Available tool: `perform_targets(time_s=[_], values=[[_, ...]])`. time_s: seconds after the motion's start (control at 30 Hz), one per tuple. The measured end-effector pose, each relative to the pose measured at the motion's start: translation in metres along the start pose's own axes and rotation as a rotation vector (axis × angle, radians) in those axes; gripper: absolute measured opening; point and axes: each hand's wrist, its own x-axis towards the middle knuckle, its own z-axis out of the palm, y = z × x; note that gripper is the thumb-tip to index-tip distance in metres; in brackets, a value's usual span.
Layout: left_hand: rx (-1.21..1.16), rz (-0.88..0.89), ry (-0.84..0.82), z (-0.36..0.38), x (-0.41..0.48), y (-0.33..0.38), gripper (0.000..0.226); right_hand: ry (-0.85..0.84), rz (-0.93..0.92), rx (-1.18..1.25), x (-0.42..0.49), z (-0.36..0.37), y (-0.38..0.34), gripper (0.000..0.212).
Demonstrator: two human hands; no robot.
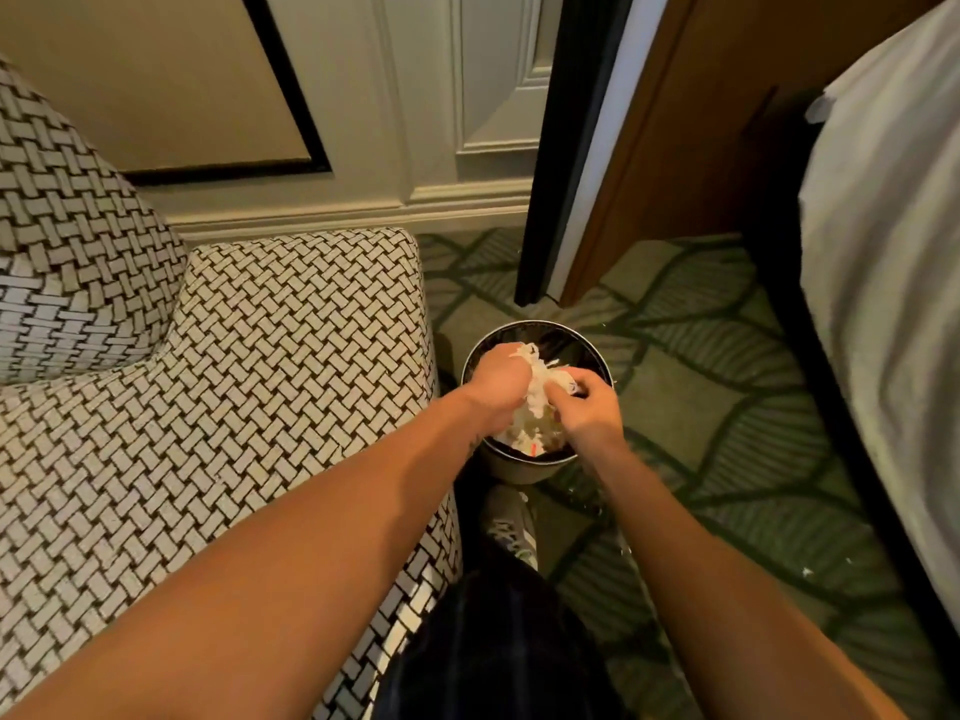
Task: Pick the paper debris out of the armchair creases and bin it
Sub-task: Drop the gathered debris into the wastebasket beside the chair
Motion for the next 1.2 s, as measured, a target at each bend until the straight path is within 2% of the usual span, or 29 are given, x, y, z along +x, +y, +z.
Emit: perform_targets(time_s=[0.1, 0.17, 0.3, 0.43, 0.63, 0.8, 1.0, 1.2], values=[[-0.054, -0.013, -0.005, 0.001, -0.005, -0.003, 0.019, -0.009, -0.005, 0.006, 0.003, -0.001, 0.014, 0.030], [-0.121, -0.081, -0.040, -0.001, -0.005, -0.006, 0.021, -0.017, -0.022, 0.011, -0.002, -0.004, 0.012, 0.028], [-0.228, -0.104, -0.141, -0.015, -0.026, -0.006, 0.017, -0.060, -0.084, -0.026, -0.025, -0.007, -0.008, 0.031], [-0.305, -0.094, -0.108, -0.015, -0.039, -0.007, 0.010, -0.059, -0.054, -0.035, -0.029, -0.014, -0.022, 0.033], [-0.505, 0.005, -0.121, -0.049, -0.111, -0.008, 0.014, -0.196, -0.130, 0.022, -0.094, 0.001, -0.082, 0.030], [-0.612, 0.161, -0.133, -0.106, -0.192, -0.012, 0.022, -0.347, -0.216, -0.001, -0.183, 0.023, -0.129, 0.030], [-0.794, 0.238, 0.004, -0.197, -0.274, -0.052, 0.048, -0.566, -0.333, -0.081, -0.284, 0.070, -0.167, 0.024], [-1.095, 0.306, 0.146, -0.273, -0.345, -0.107, 0.053, -0.774, -0.403, -0.174, -0.367, 0.145, -0.177, 0.024]])
